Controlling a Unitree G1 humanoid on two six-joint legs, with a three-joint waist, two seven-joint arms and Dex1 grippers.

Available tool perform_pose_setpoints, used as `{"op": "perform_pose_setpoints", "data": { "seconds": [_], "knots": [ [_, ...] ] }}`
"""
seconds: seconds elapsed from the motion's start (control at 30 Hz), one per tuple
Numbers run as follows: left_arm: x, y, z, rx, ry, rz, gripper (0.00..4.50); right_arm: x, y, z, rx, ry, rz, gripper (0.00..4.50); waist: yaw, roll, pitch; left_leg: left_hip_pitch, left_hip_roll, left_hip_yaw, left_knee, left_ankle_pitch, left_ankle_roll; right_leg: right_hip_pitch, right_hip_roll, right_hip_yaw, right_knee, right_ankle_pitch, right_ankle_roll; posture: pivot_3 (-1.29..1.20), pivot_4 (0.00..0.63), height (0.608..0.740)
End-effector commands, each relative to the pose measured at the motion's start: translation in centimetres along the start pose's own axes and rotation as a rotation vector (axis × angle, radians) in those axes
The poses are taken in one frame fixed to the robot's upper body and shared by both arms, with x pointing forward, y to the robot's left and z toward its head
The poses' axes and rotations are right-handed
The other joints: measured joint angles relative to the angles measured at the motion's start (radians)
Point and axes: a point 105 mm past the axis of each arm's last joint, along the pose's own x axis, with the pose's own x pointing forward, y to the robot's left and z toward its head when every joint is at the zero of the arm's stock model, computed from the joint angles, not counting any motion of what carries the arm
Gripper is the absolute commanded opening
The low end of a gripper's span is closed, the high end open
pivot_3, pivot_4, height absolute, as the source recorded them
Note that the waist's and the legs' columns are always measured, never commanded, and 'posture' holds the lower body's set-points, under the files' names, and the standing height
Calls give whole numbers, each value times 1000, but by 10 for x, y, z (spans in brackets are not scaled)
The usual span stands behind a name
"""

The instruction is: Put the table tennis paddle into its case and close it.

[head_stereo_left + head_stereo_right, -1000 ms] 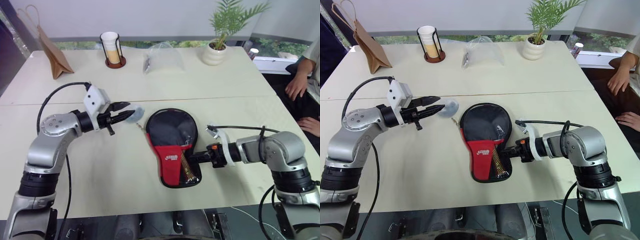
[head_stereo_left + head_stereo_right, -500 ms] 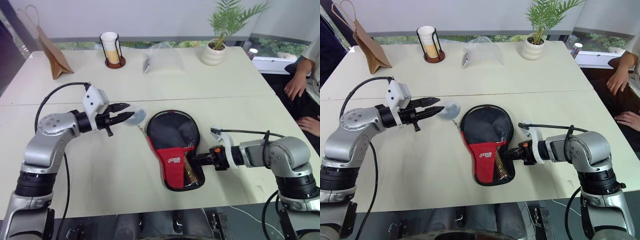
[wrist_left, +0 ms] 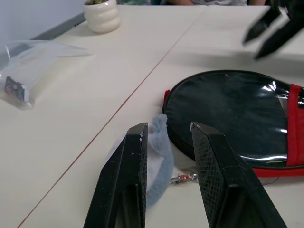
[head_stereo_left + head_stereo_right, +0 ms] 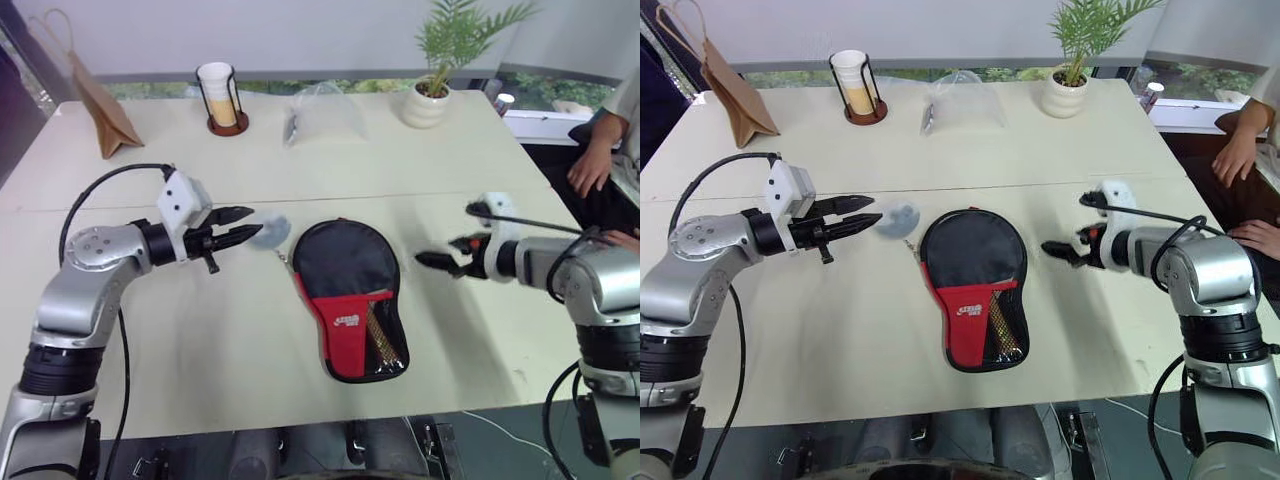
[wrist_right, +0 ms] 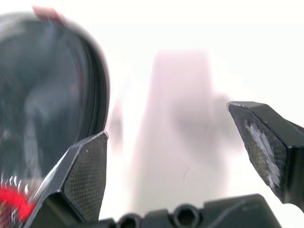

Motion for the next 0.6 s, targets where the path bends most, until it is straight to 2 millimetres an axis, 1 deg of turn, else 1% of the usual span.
{"op": "perform_pose_setpoints", "data": {
  "seconds": [0.03, 0.1, 0.2, 0.3, 0.37, 0.43, 0.5, 0.6],
  "knots": [
    [-13, 13, 6, 56, 6, 34, 1435, 0, 25, 39, -215, -163, 88, 4452, 0, 0, 0, 0, 1, 0, 0, 0, 0, -1, 1, 0, 0, 1, 1, 0, 150, 740],
    [-16, 17, 3, 72, 28, 36, 1435, 5, 41, 47, -273, -202, 159, 4452, 2, 1, 0, 0, 2, -1, -1, 0, 0, -1, 3, 0, 1, 0, 1, 0, 150, 740],
    [-18, 21, -5, 94, 68, 31, 1435, 16, 64, 51, -319, -245, 269, 4452, 5, 1, 0, 0, 2, -1, -1, 0, 0, -1, 3, 0, 1, -1, -2, 0, 150, 740],
    [-19, 23, -14, 114, 96, 25, 1435, 32, 80, 50, -340, -267, 327, 4452, 6, 1, 0, 0, 2, -1, -1, 0, 0, -1, 2, 0, 1, -1, -2, 0, 150, 740],
    [-17, 25, -16, 107, 86, 26, 1435, 40, 92, 46, -349, -276, 376, 4452, 7, 1, 0, -1, 2, 0, 0, 0, 0, -1, 2, 0, 1, -1, -2, 0, 150, 740],
    [-17, 27, -17, 99, 76, 29, 1435, 46, 98, 43, -351, -279, 399, 4452, 8, 1, 0, -2, 2, -1, 0, 0, 0, -1, 2, 0, 1, -1, -2, 0, 150, 740],
    [-15, 28, -24, 101, 83, 23, 1435, 56, 102, 33, -374, -260, 405, 4452, 8, 1, 0, -2, 2, 0, 1, 0, 0, -1, 2, 0, 1, -1, -2, 0, 150, 740],
    [-11, 27, -34, 130, 109, -1, 1435, 69, 101, 18, -389, -228, 396, 4452, 7, 1, 0, -2, 1, 0, 1, 0, 0, -1, 2, 0, 1, 0, 0, 0, 150, 740]
  ]
}}
